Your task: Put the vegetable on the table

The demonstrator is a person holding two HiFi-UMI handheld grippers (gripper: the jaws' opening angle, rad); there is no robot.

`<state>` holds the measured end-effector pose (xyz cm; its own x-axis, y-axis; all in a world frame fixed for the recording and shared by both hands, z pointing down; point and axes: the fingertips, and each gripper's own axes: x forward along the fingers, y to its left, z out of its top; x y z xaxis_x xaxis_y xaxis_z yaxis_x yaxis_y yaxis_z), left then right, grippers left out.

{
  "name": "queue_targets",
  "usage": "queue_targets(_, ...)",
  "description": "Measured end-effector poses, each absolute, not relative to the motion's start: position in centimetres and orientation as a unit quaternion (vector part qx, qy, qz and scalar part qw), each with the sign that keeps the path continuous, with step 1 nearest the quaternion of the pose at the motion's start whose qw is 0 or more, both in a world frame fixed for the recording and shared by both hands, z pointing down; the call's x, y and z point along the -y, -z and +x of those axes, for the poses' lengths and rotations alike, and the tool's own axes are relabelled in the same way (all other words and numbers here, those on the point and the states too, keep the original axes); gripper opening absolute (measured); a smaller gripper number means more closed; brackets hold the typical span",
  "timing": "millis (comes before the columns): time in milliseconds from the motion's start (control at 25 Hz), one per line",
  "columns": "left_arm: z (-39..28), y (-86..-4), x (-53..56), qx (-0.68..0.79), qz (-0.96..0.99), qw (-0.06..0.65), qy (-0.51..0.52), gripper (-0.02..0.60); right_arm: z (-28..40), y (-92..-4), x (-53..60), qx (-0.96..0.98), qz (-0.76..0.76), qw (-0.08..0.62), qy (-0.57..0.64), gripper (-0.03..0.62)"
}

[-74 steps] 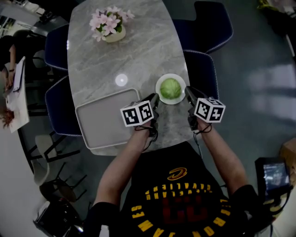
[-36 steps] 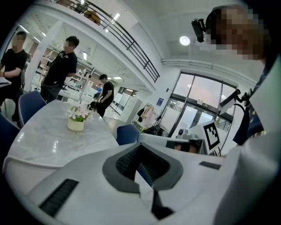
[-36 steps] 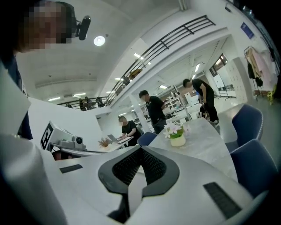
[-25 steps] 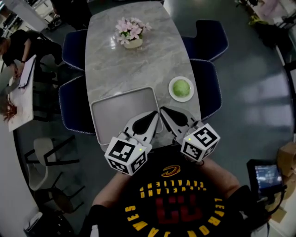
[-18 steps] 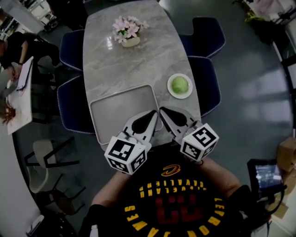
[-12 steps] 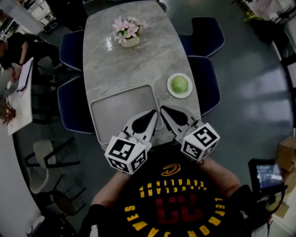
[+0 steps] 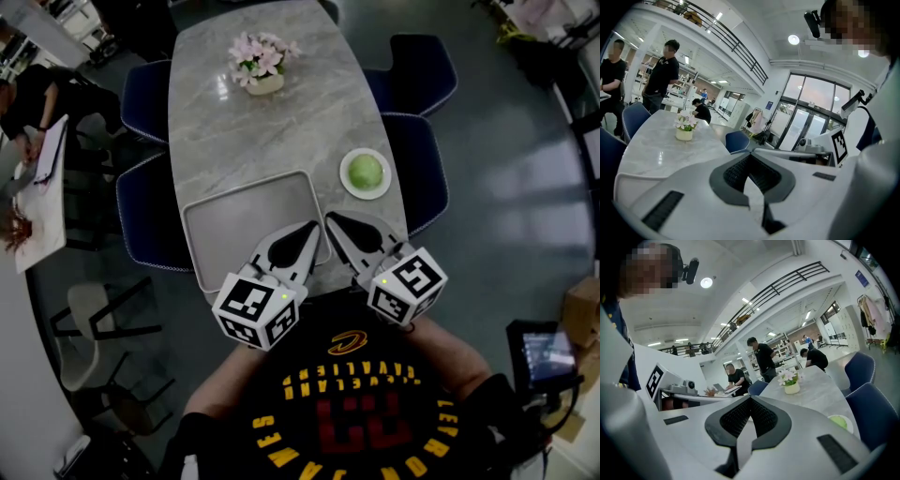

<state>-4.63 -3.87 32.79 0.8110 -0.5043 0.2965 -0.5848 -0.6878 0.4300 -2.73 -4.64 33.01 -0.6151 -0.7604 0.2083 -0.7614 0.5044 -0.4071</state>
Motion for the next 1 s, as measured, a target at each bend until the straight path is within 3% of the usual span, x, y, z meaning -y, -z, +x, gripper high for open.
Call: queue_targets(1000, -4.28, -33.76, 4.28, 0.3, 0.91, 0.276, -0.08, 0.0, -2.59, -33.64, 4.77, 0.867, 0.435, 0.006, -0.243, 0.003)
